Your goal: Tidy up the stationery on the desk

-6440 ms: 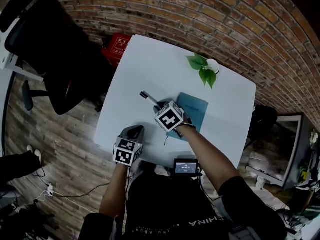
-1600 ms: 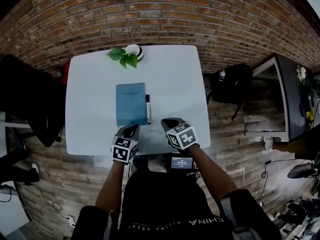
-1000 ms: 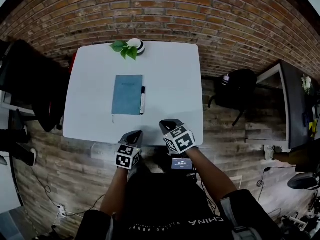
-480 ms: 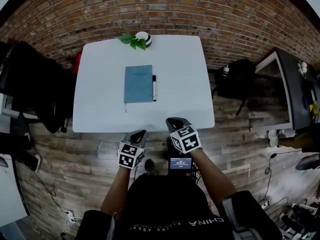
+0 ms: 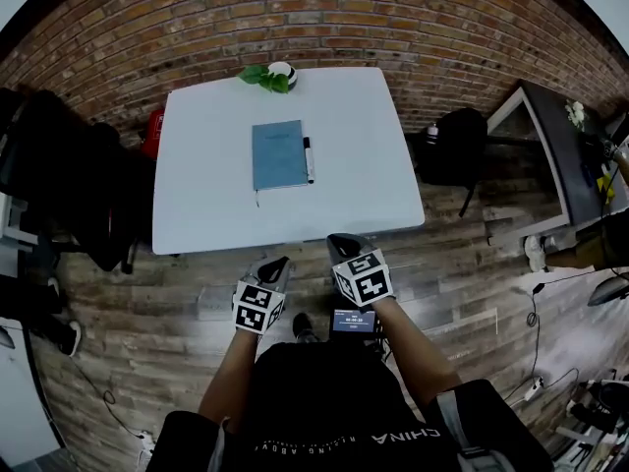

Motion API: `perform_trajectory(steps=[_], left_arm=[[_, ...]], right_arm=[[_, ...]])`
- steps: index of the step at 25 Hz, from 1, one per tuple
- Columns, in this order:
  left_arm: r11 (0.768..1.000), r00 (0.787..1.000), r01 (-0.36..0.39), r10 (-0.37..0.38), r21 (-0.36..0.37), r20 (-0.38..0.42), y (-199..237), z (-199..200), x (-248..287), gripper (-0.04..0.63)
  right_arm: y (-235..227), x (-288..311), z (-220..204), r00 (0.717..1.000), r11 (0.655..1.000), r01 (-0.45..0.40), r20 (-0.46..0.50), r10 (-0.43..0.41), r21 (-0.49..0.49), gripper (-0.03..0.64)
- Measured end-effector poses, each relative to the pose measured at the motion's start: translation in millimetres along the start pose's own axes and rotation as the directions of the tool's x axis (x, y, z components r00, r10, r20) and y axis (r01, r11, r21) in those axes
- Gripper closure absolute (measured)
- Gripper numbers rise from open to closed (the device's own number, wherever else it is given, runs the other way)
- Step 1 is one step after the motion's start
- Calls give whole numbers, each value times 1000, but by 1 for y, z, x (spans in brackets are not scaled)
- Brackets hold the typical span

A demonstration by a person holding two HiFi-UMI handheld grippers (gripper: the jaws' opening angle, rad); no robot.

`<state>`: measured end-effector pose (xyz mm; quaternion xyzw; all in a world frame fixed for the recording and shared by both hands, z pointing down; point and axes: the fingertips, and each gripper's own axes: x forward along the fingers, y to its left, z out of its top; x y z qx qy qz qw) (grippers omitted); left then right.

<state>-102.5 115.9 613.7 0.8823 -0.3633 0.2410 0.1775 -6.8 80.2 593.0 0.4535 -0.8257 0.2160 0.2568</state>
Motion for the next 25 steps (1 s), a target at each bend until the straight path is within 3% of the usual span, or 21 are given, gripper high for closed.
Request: perform_trajectory(steps=[10, 25], left_arm=[[997, 1000, -14, 13, 79, 25, -8, 2, -18, 584], [996, 999, -8, 5, 92, 31, -18, -2, -26, 584]], right_arm=[[14, -20, -2, 998, 999, 49, 36, -49, -4, 607], [26, -29, -10, 999, 999, 27, 48, -26, -18, 607]])
